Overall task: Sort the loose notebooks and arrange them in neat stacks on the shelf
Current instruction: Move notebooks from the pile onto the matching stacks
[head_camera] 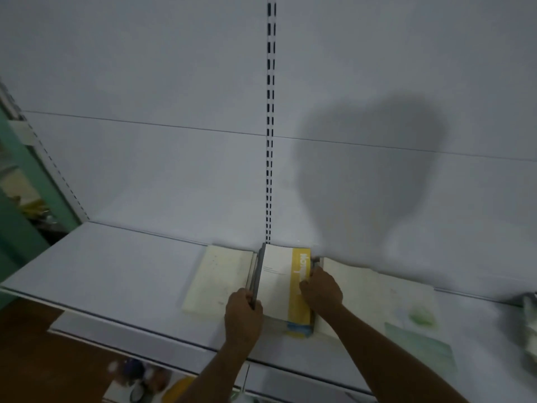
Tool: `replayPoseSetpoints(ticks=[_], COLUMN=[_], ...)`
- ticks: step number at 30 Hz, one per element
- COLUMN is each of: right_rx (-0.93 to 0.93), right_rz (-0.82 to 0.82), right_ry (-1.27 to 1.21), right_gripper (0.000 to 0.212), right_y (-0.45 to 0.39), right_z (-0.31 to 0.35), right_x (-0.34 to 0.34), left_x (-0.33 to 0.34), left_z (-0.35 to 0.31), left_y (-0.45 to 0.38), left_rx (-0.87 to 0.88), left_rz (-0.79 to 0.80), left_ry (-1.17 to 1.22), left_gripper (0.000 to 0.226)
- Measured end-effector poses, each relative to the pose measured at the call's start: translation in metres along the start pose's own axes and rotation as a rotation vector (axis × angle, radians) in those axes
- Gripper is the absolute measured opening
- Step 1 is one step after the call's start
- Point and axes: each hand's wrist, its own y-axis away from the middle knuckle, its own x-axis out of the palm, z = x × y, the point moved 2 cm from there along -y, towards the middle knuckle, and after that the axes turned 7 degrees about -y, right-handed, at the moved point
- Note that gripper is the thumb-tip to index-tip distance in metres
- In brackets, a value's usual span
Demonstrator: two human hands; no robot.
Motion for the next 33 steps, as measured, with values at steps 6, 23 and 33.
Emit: replayPoseSetpoints(ticks=[6,23,33], right_rx=[0.02,-0.002,0.289], right_rz=[0.016,-0.306,-0.518], right_ry=[0.205,0.024,0.057], right_gripper=[0.035,0.027,0.032], right_y=[-0.002,0.021,0.072], right_z=[0.005,-0.112,-0.294], right_x=[0.01,-0.136,-0.296], left_x=[0.002,0.081,0.193], left_z=[0.005,-0.15,-0.29], left_y=[-0.001,0.053,0.161], left_rx=[-0.014,0.267,0.478], left_rz=[0.042,0.173,0.482], left_ry=[-0.057,0.02,-0.033], left_gripper=[0.016,0.012,0.022])
